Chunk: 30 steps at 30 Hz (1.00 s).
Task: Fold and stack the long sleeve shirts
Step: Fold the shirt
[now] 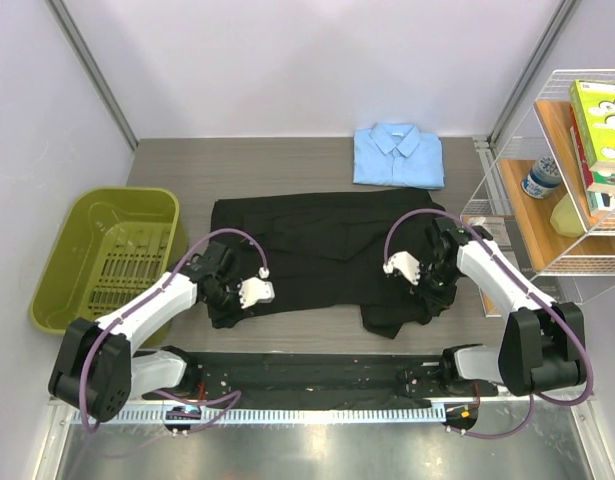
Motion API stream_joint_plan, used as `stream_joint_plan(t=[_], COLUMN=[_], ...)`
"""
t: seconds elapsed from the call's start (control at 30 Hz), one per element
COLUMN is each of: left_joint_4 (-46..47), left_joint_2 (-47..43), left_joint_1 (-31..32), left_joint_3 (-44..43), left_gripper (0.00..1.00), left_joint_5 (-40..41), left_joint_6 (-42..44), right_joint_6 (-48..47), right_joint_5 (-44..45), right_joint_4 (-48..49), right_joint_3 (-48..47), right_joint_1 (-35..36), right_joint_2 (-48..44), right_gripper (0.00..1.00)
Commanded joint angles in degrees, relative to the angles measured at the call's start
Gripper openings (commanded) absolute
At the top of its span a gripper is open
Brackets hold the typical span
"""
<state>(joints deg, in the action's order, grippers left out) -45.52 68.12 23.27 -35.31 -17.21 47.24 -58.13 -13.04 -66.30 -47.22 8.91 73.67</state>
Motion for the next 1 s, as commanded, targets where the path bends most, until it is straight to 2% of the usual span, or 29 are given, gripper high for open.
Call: stream_joint_plan(t=[0.0,0.17,0.27,0.3,0.37,0.4,0.47,0.6,0.7,0.83,0.97], left_joint_4=[4.29,6.75,6.41,6.23,5.01,4.13,-0.43,-10.18,-13.80,-14.86,-13.28], left_joint_2=[-1.14,0.08,1.58,1.58,1.23,0.88,-1.30,-8.16,-11.24,-9.06,-2.57], left_joint_1=[2.56,4.24,4.51,4.51,4.51,4.51,4.51,4.24,3.89,2.67,-4.18], left_joint_3=[0.85,2.88,3.05,2.97,2.44,2.18,1.21,-1.42,-3.44,-7.48,-14.07], left_gripper=[0.47,0.45,0.32,0.24,0.18,0.08,0.00,0.00,0.00,0.00,0.00], left_joint_5=[2.53,4.46,4.99,5.17,5.70,5.61,4.13,-0.18,-1.07,-1.68,-3.79], left_joint_6=[2.06,2.33,2.77,2.68,2.85,2.85,3.47,6.01,6.10,5.40,5.49], right_joint_6=[1.79,1.53,0.83,0.48,-0.23,-1.27,-2.07,-4.54,-5.33,-6.73,-8.84], right_joint_5=[0.56,0.29,-0.06,-0.06,-0.15,-0.15,-0.15,-1.02,-0.68,-0.76,-0.76], right_joint_4=[1.00,0.04,-0.23,-0.40,-1.45,-2.07,-4.08,-7.61,-9.10,-9.63,-9.72], right_joint_3=[-2.87,-3.84,-4.19,-4.19,-4.19,-4.19,-4.19,-4.63,-6.12,-11.30,-18.24], right_joint_1=[0.32,0.32,0.32,0.32,0.32,0.32,0.32,0.32,0.32,0.23,-0.20], right_joint_2=[0.16,0.16,-0.19,-0.28,-0.98,-1.33,-2.82,-5.72,-5.99,-3.63,2.61], right_gripper=[0.01,0.01,0.01,0.01,0.01,0.01,0.01,0.01,0.01,0.01,0.01])
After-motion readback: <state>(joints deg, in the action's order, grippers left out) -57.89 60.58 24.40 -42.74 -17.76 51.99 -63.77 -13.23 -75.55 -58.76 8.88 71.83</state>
